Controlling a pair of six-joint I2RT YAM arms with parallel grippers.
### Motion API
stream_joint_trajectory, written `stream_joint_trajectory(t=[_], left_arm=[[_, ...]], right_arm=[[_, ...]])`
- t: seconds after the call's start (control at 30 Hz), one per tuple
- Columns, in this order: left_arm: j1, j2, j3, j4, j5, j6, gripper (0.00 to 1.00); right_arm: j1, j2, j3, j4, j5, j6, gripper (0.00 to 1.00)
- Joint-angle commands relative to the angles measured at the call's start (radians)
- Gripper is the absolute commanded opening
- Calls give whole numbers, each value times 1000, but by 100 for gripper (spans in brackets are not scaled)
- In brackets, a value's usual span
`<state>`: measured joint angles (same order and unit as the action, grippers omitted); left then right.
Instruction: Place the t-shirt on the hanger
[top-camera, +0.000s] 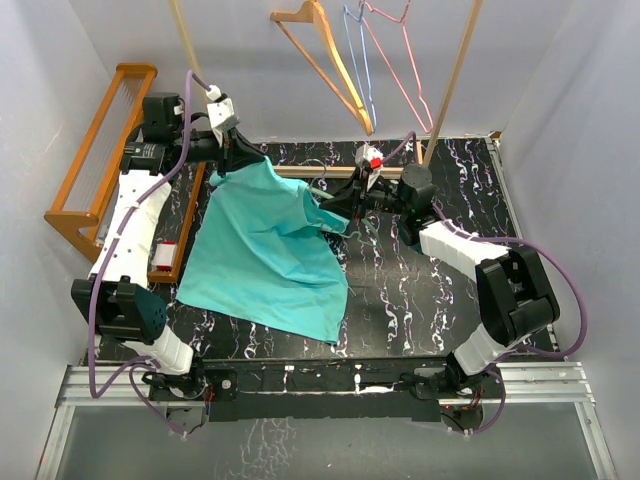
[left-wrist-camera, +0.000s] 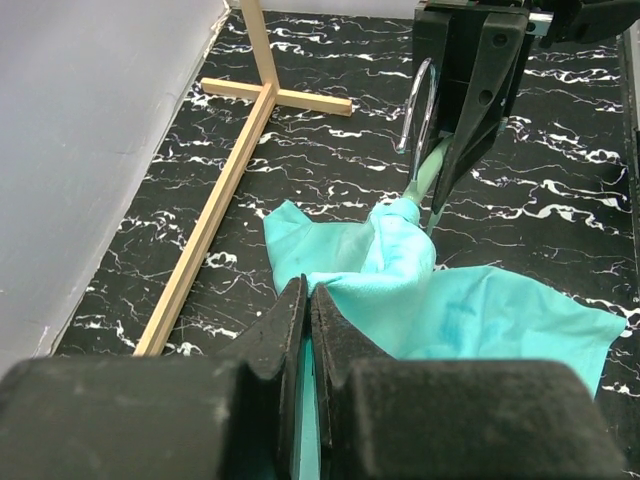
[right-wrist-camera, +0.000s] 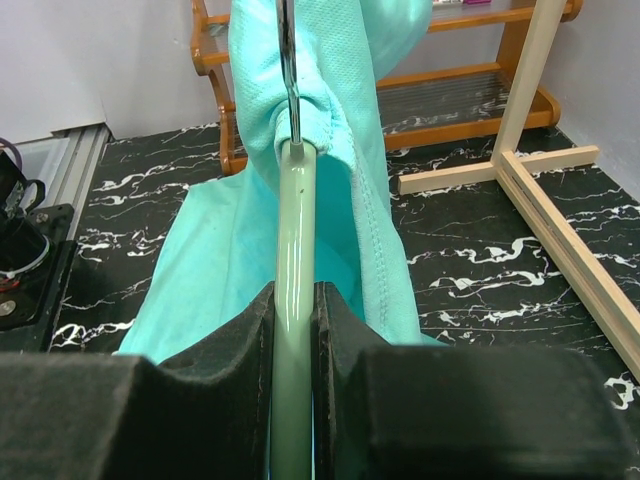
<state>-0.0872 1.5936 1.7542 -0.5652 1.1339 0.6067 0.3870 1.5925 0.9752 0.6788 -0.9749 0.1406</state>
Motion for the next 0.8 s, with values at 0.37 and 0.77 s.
stream_joint_trajectory(t=[0.37,0.77], left_arm=[[14,-40,8,-128,-115,225,41],[-71,-84,-20,-66,-37,164,48]], right_arm=[[5,-37,2,60,10,-19,8],[5,-31,17,41,7,-25,8]])
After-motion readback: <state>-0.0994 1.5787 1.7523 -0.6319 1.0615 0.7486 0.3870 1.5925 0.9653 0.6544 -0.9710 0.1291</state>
